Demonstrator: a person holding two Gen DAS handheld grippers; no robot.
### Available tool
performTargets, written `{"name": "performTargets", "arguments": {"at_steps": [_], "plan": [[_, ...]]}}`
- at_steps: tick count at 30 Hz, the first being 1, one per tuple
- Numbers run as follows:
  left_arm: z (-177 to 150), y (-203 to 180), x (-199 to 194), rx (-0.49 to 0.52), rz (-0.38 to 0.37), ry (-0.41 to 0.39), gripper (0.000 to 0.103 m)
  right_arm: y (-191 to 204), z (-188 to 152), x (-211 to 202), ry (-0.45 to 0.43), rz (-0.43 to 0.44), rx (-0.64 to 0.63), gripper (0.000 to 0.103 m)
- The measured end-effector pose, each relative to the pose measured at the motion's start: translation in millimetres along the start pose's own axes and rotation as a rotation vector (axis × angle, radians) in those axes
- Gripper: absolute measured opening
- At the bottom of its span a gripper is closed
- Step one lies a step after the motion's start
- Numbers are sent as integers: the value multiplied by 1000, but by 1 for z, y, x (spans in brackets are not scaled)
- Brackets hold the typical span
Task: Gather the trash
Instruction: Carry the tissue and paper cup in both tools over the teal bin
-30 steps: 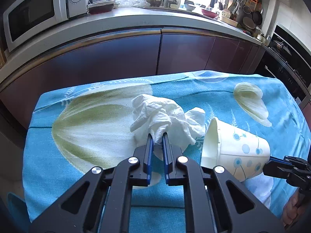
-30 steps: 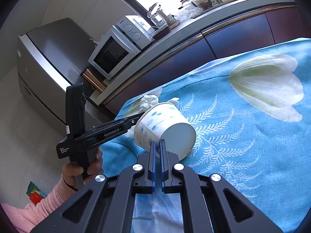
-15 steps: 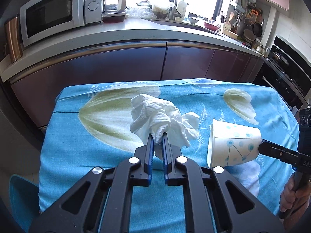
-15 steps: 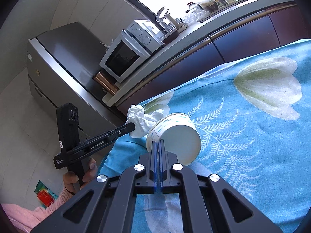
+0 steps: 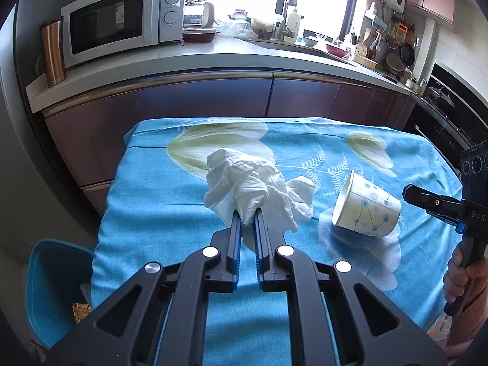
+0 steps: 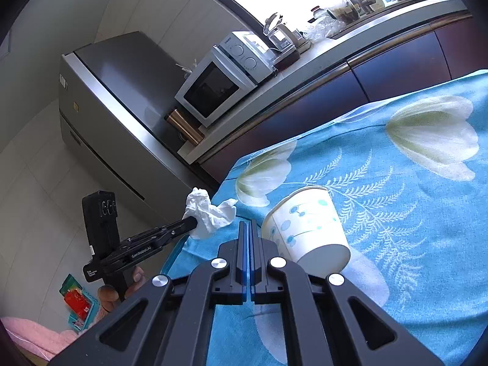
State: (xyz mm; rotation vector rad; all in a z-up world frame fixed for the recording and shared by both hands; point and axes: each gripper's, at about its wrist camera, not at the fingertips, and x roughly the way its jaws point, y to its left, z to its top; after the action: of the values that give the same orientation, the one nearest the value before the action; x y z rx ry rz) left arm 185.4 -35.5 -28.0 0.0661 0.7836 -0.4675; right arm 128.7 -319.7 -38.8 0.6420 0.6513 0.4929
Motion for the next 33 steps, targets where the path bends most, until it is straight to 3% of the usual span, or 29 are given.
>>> {"name": "performTargets", "arguments": {"at_steps": [3,5,6,7,8,16,18,19,33], "plan": [[-6,4,-8,-17,-3,-6,9,-5,0,-4,-17,-38,11,5],[-11,7,-11,-28,-8,-4,9,-12,1,-7,-37,-85,31,26],[-13,8,-11,-32,-11,-1,9,-15,2,-8,-44,-107,32,49],[-14,9,-11,-36,-10,3,9,-17,2,-9,-55,-141,26,61],[-16,9,-11,-38,-12,6,9,-19,3,-7,-55,-161,25,64],[-24,7,-15,-55,-31,4,9,-33,-5,24,50,-163,73,67],[-27,7,-18,-55,-30,3,9,-36,-8,29,67,-149,91,56],[-28,7,-19,-55,-30,3,9,-36,-10,30,73,-136,98,55],[-42,17,-39,-84,-37,-16,9,-8,-16,20,48,-61,62,54]]}}
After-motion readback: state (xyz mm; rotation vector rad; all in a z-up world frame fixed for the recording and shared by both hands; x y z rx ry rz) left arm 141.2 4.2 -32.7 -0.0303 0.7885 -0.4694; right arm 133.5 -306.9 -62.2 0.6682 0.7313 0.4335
